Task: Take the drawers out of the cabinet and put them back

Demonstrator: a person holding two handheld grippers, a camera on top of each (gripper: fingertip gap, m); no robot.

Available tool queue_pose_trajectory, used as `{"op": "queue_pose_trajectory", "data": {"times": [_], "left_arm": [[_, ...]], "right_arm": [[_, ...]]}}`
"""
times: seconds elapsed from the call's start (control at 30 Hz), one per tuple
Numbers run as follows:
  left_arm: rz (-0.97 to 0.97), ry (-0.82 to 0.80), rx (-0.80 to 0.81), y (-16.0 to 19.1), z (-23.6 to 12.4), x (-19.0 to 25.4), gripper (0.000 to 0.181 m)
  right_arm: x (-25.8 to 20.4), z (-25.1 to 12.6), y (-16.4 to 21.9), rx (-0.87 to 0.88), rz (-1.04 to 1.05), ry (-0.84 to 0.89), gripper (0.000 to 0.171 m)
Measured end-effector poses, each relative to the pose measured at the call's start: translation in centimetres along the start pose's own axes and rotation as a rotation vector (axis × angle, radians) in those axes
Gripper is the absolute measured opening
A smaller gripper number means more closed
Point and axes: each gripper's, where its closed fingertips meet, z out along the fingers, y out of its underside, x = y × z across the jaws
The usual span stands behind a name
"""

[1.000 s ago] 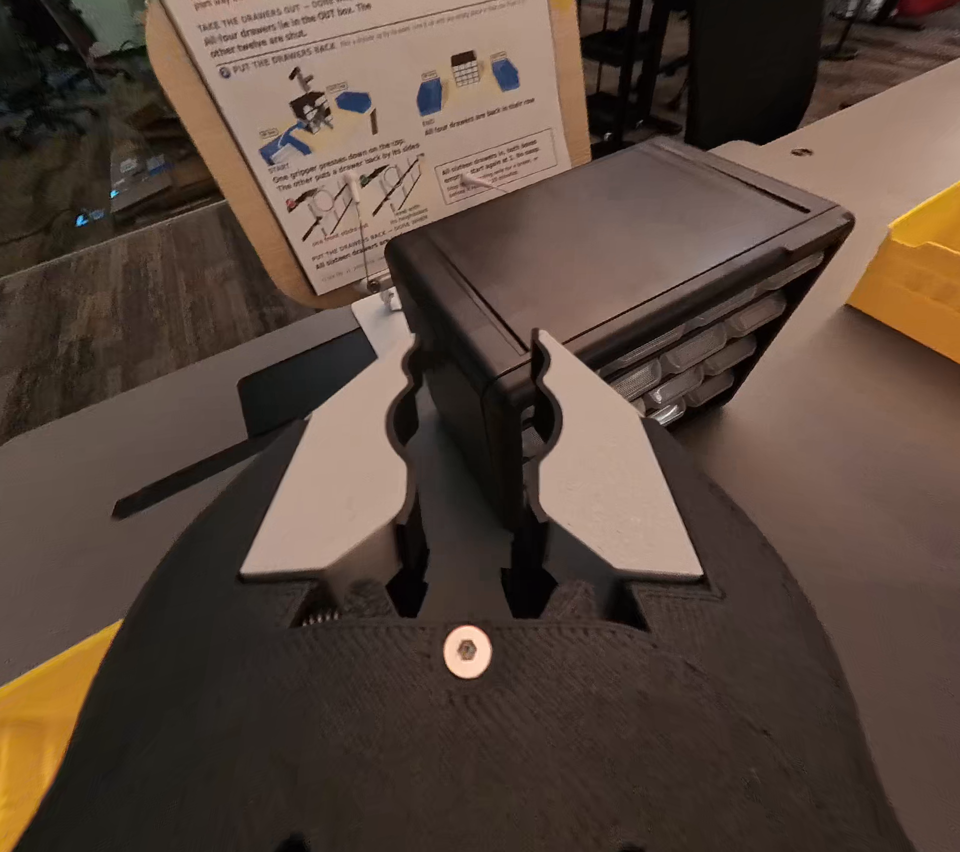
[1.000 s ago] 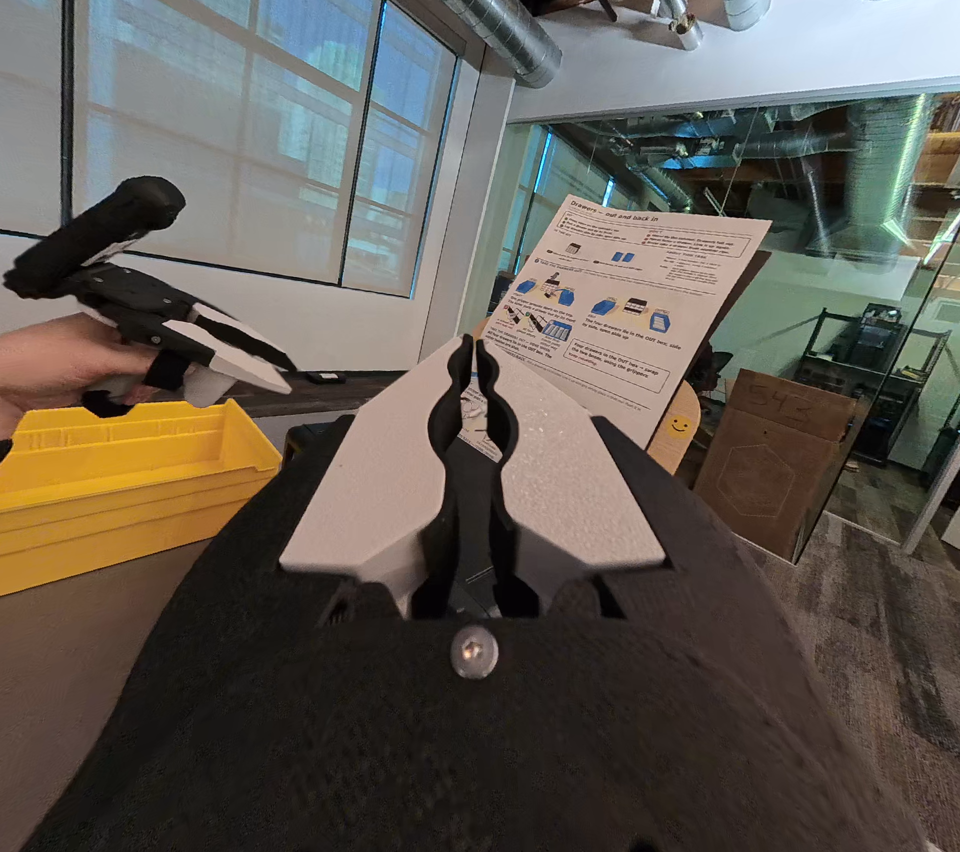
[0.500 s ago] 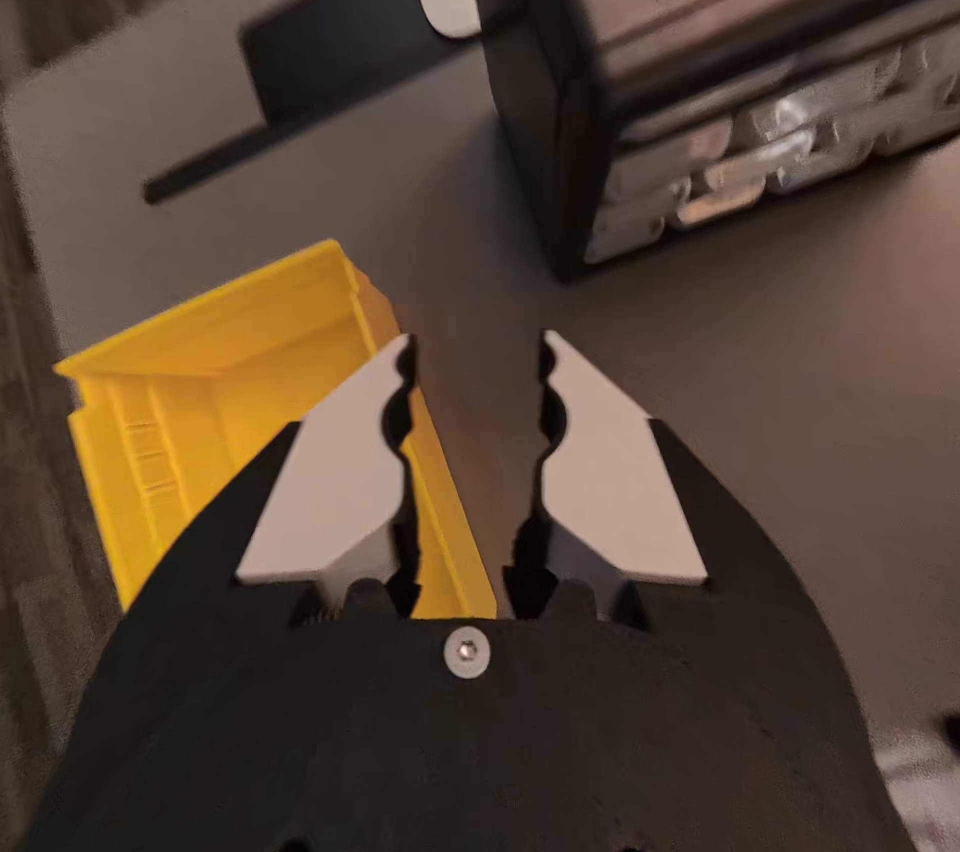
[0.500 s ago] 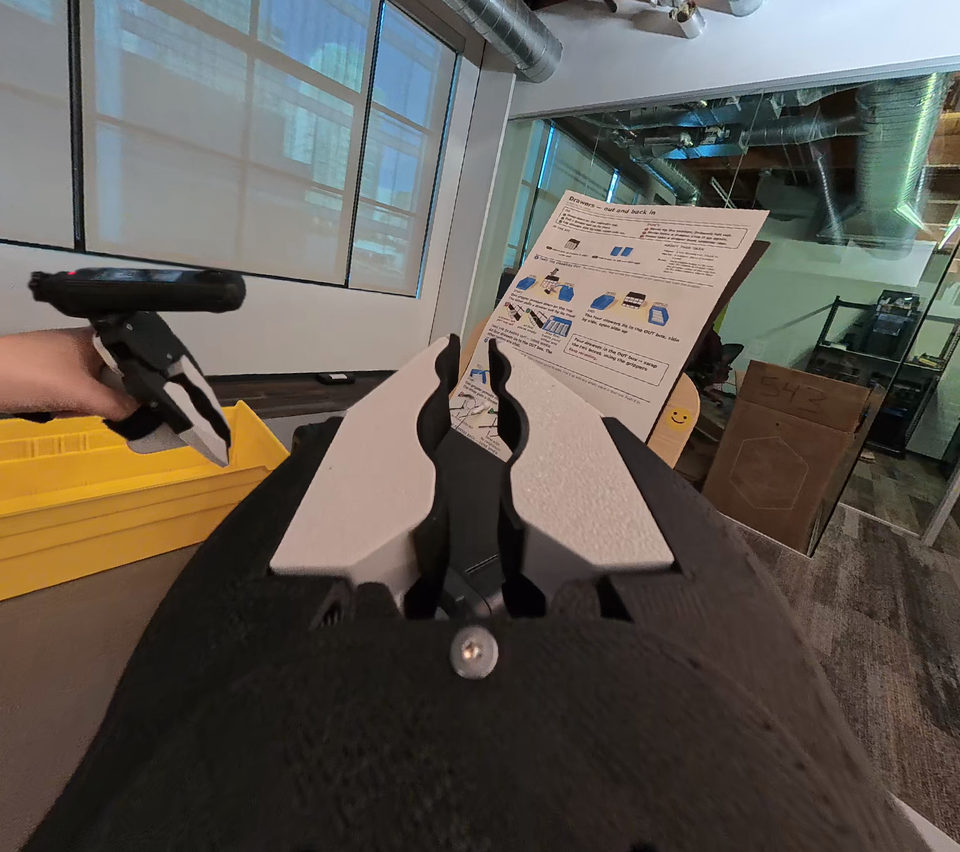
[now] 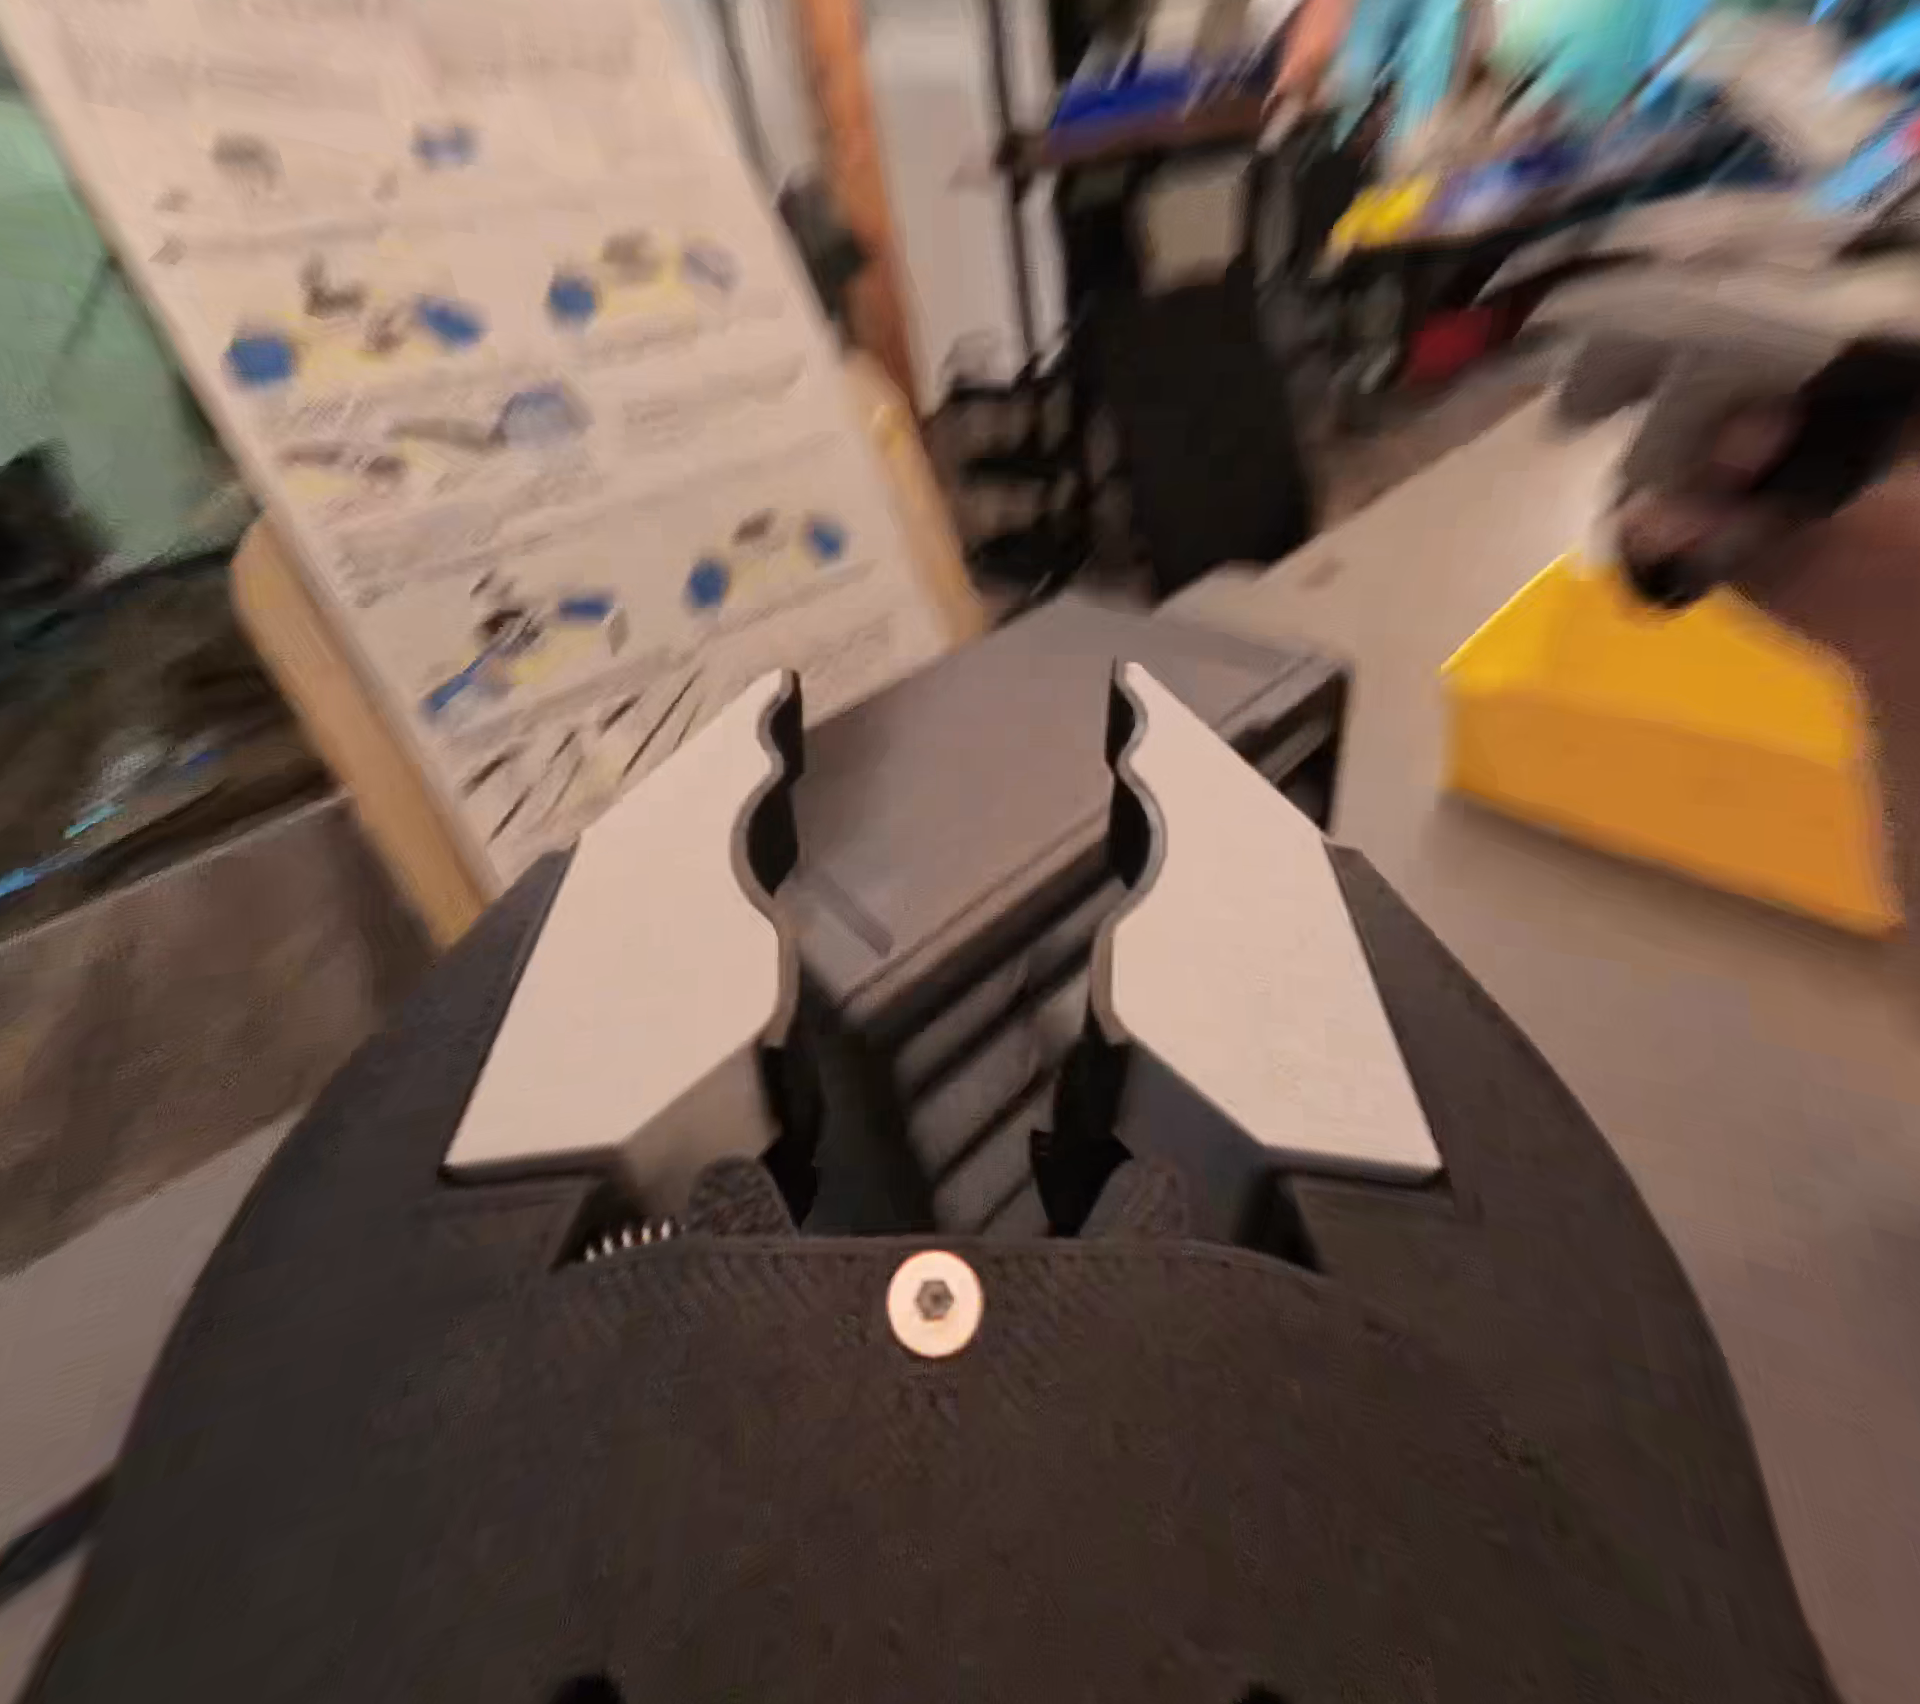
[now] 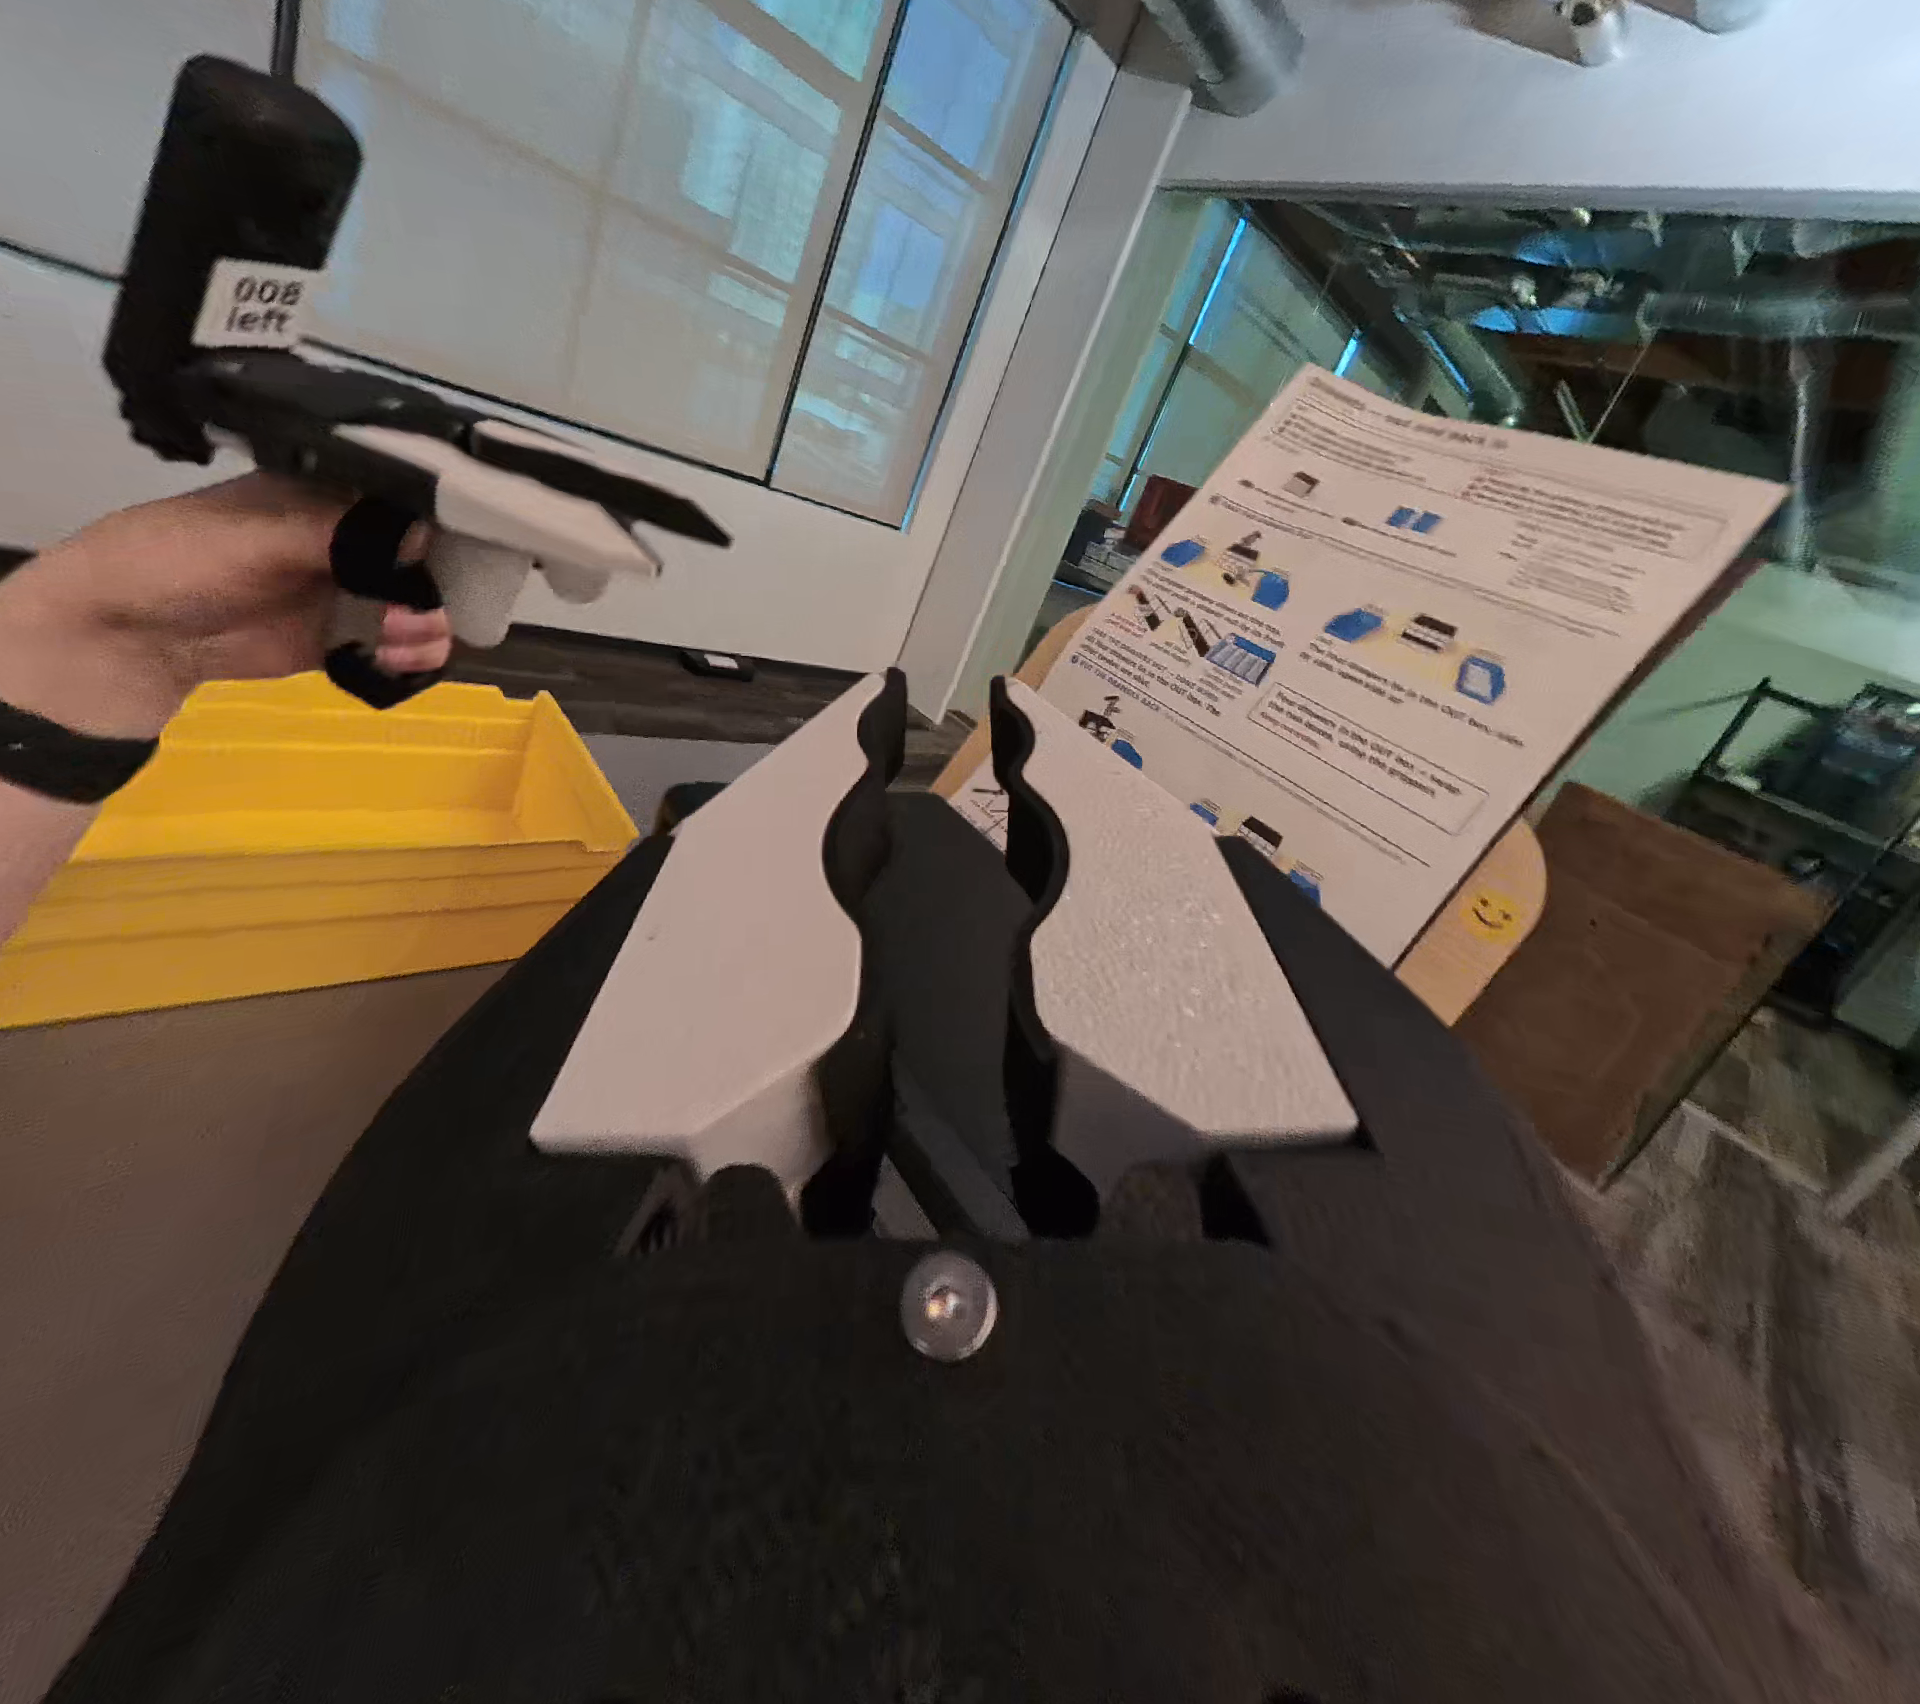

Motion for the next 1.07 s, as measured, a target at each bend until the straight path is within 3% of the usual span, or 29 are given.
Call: {"op": "queue_pose_trajectory", "data": {"times": [0.03,0.17,0.3,0.33,0.4,0.53,0.63,0.87,1.07], "left_arm": [[-0.061,0.046,0.061,-0.5,0.1,-0.1,0.06],[-0.228,0.123,0.06,1.4,1.1,-1.4,0.065],[-0.135,0.007,-0.032,4.4,2.4,-3.8,0.065],[-0.124,-0.007,-0.043,4.9,2.7,-4.2,0.059],[-0.126,0.02,-0.024,5.2,3.0,-4.0,0.027],[-0.227,0.115,-0.131,7.8,4.1,-3.2,0.024],[-0.226,0.143,-0.183,8.9,4.3,-2.9,0.0],[-0.238,0.122,-0.308,11.3,4.5,-3.1,0.0],[-0.21,0.092,-0.339,11.3,4.4,-3.1,0.0]], "right_arm": [[-0.6,0.6,0.2,-0.008,-0.044,0.011,0.014],[-2.3,2.5,0.8,-0.059,-0.272,0.12,0.015],[-3.9,3.5,1.1,-0.064,-0.354,0.13,0.016],[-4.0,3.7,1.3,-0.068,-0.347,0.126,0.016],[-4.3,4.0,1.6,-0.07,-0.332,0.114,0.017],[-4.3,4.1,1.9,-0.089,-0.331,0.116,0.016],[-4.4,3.9,1.7,-0.089,-0.338,0.113,0.016],[-4.3,3.9,1.9,-0.113,-0.364,0.116,0.016],[-4.5,4.0,2.4,-0.154,-0.389,0.107,0.016]]}}
